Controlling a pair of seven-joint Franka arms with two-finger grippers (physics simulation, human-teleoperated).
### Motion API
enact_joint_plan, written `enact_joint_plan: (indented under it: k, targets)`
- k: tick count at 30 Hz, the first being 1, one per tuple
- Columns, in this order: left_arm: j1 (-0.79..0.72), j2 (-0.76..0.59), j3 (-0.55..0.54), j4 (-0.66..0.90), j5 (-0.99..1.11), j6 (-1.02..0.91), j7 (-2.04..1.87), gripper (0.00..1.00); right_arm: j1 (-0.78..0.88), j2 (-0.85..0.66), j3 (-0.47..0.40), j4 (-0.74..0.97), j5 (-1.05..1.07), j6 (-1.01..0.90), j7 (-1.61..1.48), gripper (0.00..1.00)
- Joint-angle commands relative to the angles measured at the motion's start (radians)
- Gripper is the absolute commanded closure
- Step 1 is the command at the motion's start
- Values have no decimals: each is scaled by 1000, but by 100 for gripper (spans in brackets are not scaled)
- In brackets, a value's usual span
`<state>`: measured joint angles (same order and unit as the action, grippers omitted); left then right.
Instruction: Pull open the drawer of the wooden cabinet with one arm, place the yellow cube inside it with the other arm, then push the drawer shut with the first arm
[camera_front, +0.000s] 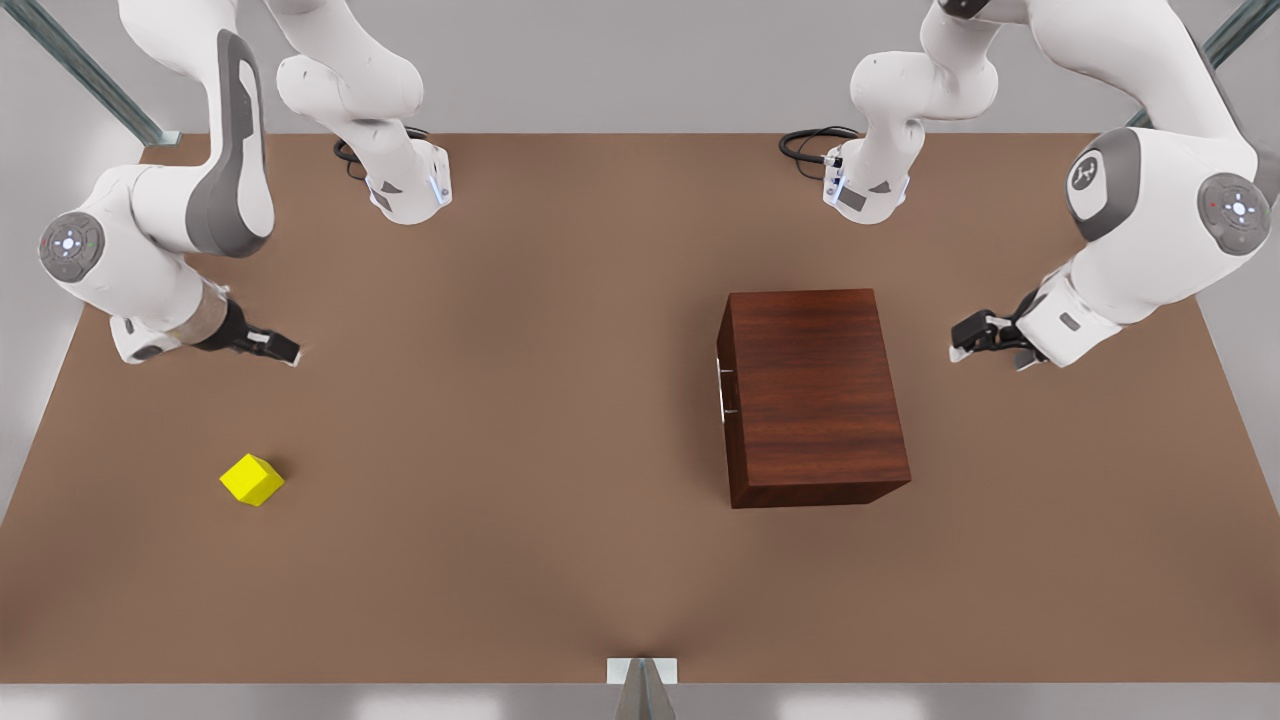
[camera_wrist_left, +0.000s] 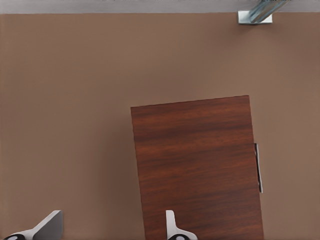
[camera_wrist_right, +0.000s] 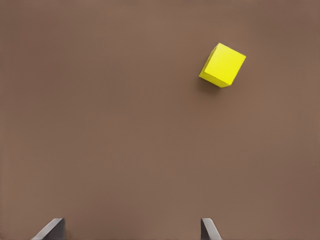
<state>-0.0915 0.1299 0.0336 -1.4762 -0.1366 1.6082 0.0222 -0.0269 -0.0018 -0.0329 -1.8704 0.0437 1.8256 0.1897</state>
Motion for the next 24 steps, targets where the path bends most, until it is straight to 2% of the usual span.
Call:
enact_joint_plan:
  k: [1, 4, 5, 6, 8, 11, 13, 16, 18, 21, 24]
  targets:
    - [-2, -1, -1, 1, 2, 18, -27, 0, 24, -1, 1, 10, 4, 104, 119, 0]
    - [-23, -1, -3, -3, 11, -13, -120, 0, 22, 28, 1, 46, 2, 80, 122, 0]
    - [-54, 2, -21, -1, 17, -25, -575, 0, 22, 84, 1, 123, 2, 6, 183, 0]
    - [-96, 4, -24, -12, 17, -37, -660, 0, 9, 117, -1, 171, -1, -28, 287, 0]
    - [-223, 31, -29, -12, 78, -63, -850, 0, 13, 169, 1, 174, -76, -16, 290, 0]
    - [-382, 54, -32, 8, 58, -74, -1516, 0, -7, 249, 1, 231, -28, 3, 298, 0]
    - [-408, 168, -32, 163, 22, -51, -1820, 0, -41, 295, -2, 260, -24, 12, 303, 0]
    - [-453, 200, -32, 165, 41, -41, -1777, 0, -42, 350, -38, 258, -15, 90, 327, 0]
    - [-525, 226, -32, 163, 64, 18, -1446, 0, -68, 379, -38, 258, -19, 149, 313, 0]
    - [-534, 286, -78, 186, 66, 48, -1015, 0, -97, 431, -36, 261, -22, 178, 313, 0]
    - [-602, 369, -80, 185, 192, 105, -814, 0, -111, 473, -36, 266, -22, 235, 295, 0]
